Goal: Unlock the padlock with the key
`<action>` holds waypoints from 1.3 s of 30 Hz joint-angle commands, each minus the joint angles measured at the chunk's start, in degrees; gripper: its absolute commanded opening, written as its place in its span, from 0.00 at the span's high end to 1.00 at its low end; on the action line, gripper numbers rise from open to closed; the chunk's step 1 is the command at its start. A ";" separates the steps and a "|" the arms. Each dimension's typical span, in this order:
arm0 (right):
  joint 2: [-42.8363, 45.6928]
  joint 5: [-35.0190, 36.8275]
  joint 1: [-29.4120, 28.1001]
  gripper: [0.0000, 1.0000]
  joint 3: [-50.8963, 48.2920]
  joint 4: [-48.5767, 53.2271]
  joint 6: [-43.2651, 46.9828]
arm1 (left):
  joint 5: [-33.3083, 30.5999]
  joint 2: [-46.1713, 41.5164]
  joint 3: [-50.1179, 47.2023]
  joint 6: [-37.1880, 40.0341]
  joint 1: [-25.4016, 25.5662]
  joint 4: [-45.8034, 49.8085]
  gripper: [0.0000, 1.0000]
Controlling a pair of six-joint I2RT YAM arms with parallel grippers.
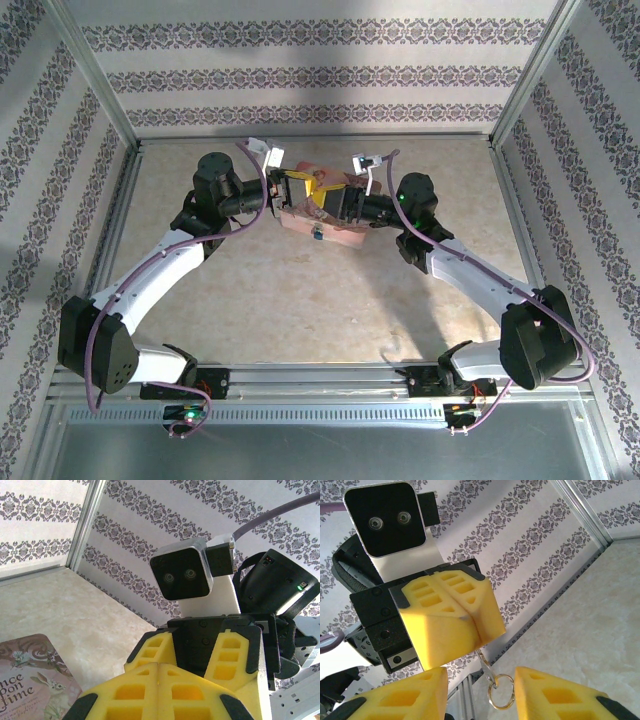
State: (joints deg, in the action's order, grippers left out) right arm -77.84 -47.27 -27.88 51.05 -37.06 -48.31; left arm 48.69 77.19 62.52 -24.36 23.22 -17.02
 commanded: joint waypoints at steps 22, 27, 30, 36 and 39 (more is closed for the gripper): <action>0.05 0.94 -0.36 0.98 0.92 -0.54 0.72 | 0.65 -0.36 1.57 1.76 -0.20 -0.30 1.00; 0.97 2.12 -0.07 1.00 0.16 1.01 1.99 | -0.17 -0.93 1.24 1.82 -0.17 -0.30 0.90; 2.02 3.00 0.19 1.00 -0.31 3.29 3.55 | -1.71 -1.71 0.97 1.99 -0.35 0.05 0.70; 4.21 4.32 1.14 1.00 -1.12 9.75 7.33 | -6.08 -4.91 -0.94 1.82 -2.05 0.69 0.41; 5.54 5.57 1.75 1.00 -1.13 15.24 10.43 | -10.05 -7.56 -3.14 2.63 -2.99 2.59 0.30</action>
State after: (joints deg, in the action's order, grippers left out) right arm -74.22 -43.35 -26.85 50.43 -27.09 -42.26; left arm 42.74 72.69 61.21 -22.90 21.50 -15.97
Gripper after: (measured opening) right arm 0.044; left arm 0.681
